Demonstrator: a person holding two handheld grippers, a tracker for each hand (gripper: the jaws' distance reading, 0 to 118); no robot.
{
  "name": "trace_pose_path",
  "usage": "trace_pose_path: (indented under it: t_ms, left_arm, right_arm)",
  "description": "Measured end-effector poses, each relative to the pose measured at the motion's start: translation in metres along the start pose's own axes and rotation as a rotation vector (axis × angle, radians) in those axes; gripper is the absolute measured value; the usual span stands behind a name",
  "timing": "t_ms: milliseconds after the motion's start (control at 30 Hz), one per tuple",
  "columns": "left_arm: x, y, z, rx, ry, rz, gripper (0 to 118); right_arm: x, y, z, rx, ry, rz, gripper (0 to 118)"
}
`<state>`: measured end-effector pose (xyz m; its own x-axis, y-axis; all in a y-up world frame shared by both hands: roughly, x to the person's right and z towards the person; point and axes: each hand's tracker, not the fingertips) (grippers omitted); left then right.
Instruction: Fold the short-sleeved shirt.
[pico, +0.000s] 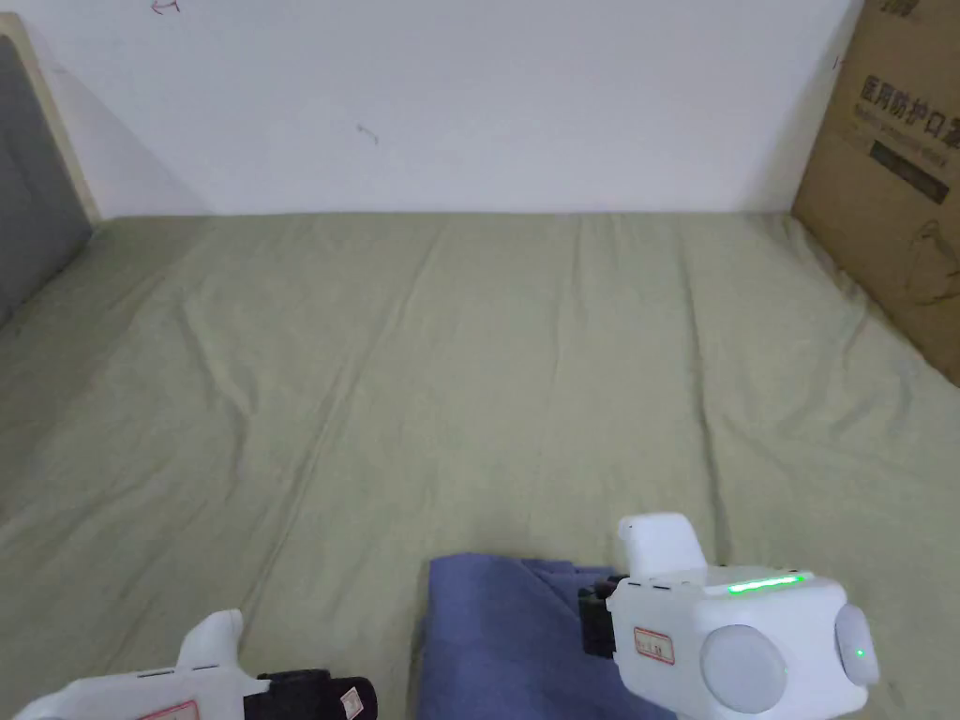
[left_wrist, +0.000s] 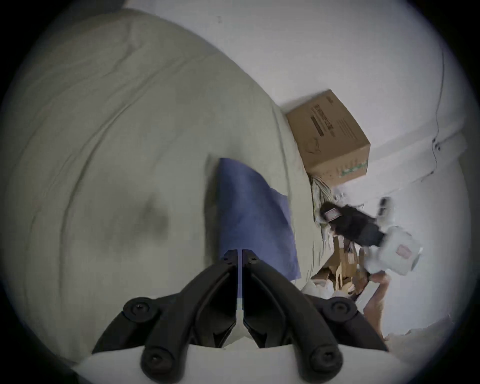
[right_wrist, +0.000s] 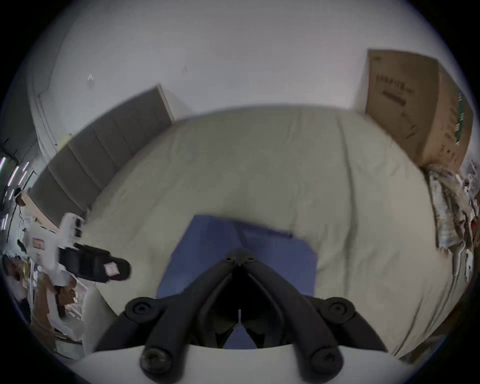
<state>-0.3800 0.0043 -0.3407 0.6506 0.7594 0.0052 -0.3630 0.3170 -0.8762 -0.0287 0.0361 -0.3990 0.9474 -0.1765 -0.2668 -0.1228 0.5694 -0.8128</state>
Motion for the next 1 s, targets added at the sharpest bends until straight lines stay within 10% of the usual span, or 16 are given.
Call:
trace_pose_path:
  t_ms: [300,367,467,533,900,1000]
  left_arm:
    - [-0.023,0.007,-0.022,-0.029,-0.057,0.046,5]
    - [-0.028,0.016,-0.031,-0.032,-0.075,0.04,31]
    - [-0.029,0.028,-0.052,-0.076,-0.117,0.029,100]
    - [-0.028,0.033,-0.066,-0.104,-0.136,0.043,113]
    - [-0.023,0.044,-0.14,-0.205,-0.36,0.203,113]
    - [-0.017,0.041,-0.15,-0.244,-0.281,0.156,91]
  right_arm:
    - [0.007,-0.017,-0.045,-0.128,-0.046,-0.016,0]
    - [0.006,-0.014,-0.047,-0.132,-0.05,-0.003,0]
    - [0.006,-0.015,-0.045,-0.136,-0.05,-0.001,0]
    - [0.007,-0.017,-0.045,-0.135,-0.046,-0.008,0]
    - [0.012,-0.018,-0.044,-0.133,-0.028,-0.04,0]
    - [0.015,-0.017,-0.045,-0.133,-0.024,-0.048,0]
